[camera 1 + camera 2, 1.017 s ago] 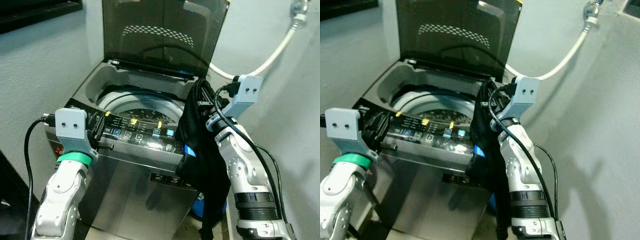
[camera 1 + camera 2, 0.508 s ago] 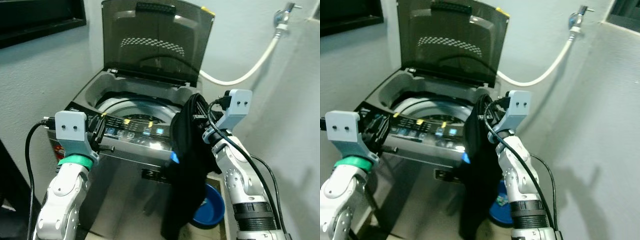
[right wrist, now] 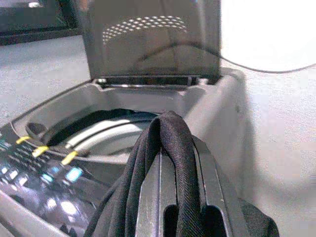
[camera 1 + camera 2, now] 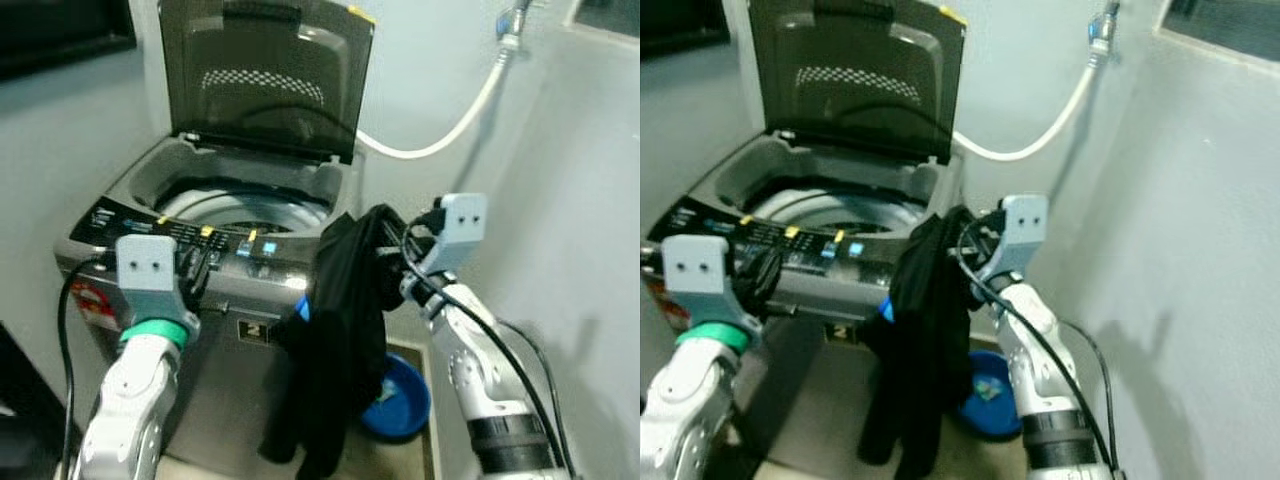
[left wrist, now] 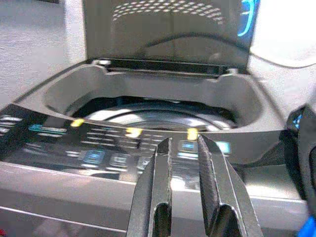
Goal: Clothes washing
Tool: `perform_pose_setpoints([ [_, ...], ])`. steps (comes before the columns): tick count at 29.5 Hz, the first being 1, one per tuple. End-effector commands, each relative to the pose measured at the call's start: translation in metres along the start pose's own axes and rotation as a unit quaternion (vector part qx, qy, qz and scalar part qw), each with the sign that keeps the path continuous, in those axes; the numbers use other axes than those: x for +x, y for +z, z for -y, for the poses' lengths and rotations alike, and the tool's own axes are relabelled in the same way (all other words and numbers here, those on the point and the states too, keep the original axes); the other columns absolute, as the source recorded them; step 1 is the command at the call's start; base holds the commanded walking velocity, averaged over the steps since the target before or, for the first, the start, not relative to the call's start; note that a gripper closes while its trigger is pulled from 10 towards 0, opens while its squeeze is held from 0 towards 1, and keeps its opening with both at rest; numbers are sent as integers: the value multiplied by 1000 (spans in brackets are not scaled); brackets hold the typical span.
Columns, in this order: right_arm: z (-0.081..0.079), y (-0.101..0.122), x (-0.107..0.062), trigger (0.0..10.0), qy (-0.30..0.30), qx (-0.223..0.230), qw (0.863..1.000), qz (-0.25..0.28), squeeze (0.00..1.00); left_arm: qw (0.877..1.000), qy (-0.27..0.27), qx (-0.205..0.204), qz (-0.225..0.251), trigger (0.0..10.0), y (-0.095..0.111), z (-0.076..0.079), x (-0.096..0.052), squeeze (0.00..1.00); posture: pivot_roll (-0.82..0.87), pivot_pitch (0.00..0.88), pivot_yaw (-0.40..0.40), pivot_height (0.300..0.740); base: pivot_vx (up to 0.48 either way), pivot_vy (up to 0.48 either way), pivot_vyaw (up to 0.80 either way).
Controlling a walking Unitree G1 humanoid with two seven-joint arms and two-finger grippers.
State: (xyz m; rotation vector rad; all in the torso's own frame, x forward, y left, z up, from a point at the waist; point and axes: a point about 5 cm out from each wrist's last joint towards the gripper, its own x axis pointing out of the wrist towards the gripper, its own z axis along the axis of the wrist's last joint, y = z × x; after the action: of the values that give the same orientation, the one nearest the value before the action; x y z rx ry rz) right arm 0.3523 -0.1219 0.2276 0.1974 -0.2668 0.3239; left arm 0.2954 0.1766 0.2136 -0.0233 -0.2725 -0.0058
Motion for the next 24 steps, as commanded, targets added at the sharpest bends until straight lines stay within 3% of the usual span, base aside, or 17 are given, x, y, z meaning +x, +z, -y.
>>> perform_pose_setpoints([
  [1,1,4,1,10000,-2,-3,1000,8,0,1000,0,-4,-17,10000,-6,-1,-2,0,39,14,-78,740,0,0,0],
  [24,-6,-1,2,10000,10,1,1000,-3,0,1000,4,-5,-3,10000,-5,-4,-7,0,47,23,-98,740,0,0,0],
])
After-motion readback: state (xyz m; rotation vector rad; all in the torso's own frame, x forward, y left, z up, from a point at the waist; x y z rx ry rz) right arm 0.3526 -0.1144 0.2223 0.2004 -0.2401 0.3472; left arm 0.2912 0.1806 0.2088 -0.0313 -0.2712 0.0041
